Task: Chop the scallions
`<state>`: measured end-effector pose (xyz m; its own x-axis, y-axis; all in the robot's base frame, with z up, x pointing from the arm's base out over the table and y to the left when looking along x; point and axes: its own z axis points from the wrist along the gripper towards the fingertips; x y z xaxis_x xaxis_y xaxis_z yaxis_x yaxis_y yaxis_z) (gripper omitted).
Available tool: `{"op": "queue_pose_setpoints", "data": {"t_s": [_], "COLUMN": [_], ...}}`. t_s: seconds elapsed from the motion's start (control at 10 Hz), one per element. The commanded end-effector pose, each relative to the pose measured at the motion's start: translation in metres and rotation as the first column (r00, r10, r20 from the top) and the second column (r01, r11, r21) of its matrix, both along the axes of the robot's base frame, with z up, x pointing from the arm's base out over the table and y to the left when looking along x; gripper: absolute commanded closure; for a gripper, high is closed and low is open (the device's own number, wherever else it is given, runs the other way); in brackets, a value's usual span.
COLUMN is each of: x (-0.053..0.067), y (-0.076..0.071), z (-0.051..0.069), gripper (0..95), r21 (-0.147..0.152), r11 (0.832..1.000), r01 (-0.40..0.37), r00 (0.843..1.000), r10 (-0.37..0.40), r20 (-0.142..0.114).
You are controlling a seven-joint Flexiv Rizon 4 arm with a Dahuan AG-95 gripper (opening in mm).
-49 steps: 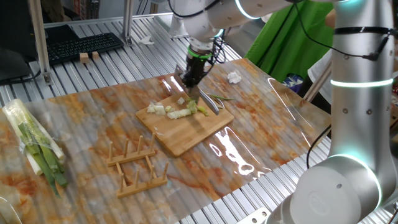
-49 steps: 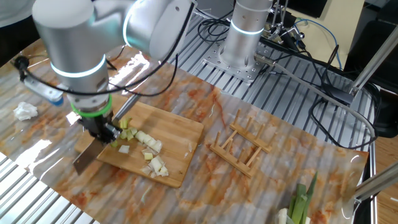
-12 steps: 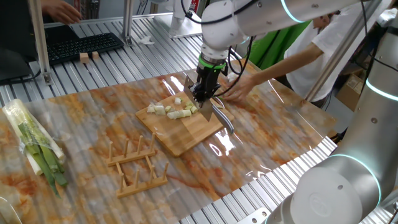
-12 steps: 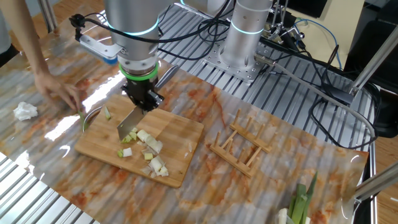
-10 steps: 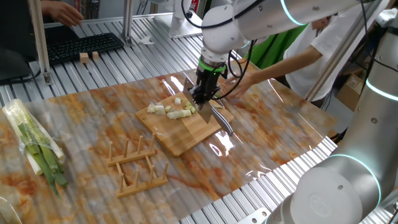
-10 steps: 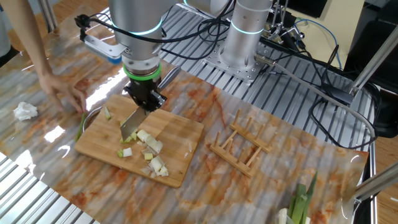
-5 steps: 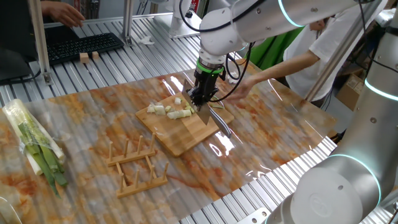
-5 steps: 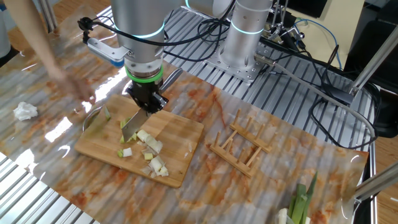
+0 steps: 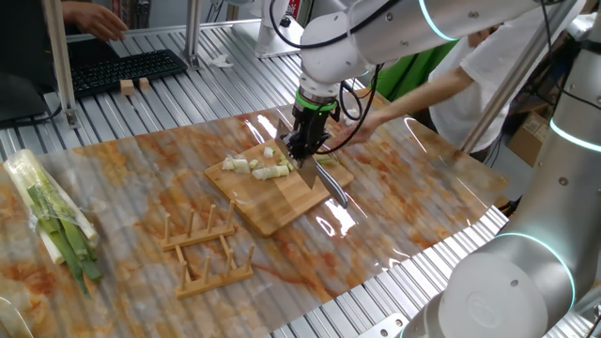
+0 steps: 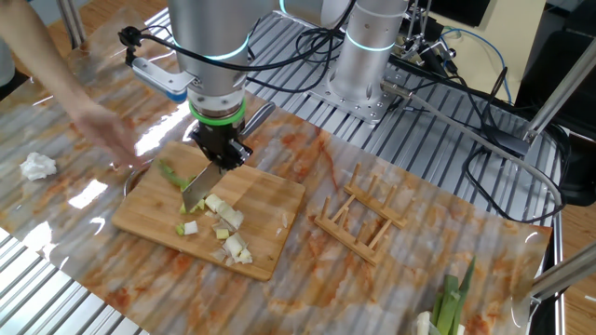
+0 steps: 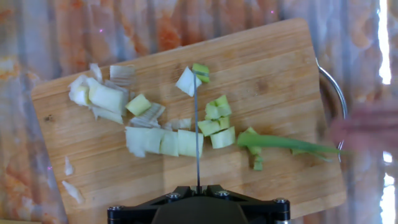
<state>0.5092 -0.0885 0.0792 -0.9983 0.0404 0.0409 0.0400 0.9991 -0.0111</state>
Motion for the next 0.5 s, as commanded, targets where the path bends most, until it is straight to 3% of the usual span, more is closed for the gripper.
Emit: {"op": "queue_pose_setpoints", "data": {"t_s": [0.1, 0.5], "x": [0.0001, 0.0001], "y": [0.0002, 0.0004], "z": [0.0007, 0.0009], "gripper": [76.0, 76.0], "r21": [-0.003, -0.006], "r11": [1.000, 1.000], "r01": [0.011, 0.012], "r00": [1.000, 1.000], "r10": [-0.011, -0.012], "r20": [-0.002, -0.004]}}
